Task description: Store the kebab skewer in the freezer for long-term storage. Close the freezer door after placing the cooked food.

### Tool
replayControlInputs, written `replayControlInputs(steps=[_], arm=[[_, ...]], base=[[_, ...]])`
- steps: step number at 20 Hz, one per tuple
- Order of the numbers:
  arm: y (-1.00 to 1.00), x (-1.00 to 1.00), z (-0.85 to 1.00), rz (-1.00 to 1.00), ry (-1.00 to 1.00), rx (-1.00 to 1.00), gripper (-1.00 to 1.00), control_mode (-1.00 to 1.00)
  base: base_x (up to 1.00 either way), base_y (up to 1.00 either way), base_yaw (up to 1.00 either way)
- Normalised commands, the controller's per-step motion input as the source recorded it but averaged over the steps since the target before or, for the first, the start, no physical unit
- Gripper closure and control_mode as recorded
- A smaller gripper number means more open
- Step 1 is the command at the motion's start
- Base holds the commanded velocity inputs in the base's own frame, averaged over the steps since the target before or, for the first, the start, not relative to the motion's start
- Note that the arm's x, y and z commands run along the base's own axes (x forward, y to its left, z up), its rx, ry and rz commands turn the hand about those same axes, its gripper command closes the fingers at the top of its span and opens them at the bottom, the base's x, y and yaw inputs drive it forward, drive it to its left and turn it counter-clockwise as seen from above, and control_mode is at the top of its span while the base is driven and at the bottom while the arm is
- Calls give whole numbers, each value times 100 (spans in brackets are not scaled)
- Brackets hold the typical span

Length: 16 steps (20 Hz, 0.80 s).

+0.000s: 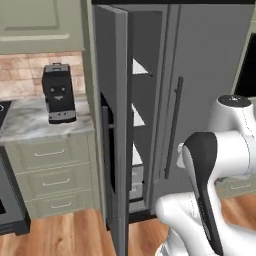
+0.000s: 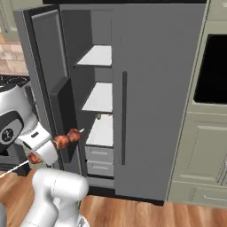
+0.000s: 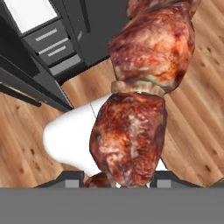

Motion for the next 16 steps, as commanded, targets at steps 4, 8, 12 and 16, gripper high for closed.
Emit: replayControlInputs(steps=[4, 8, 12, 16], arm=[[0, 0, 0, 0, 0, 0, 100, 100], [0, 0, 0, 0, 0, 0, 100, 100], [0, 0, 0, 0, 0, 0, 100, 100], [0, 0, 0, 0, 0, 0, 100, 100]], base=[[34, -55, 36], [49, -54, 48], [51, -50, 47], [51, -49, 48]])
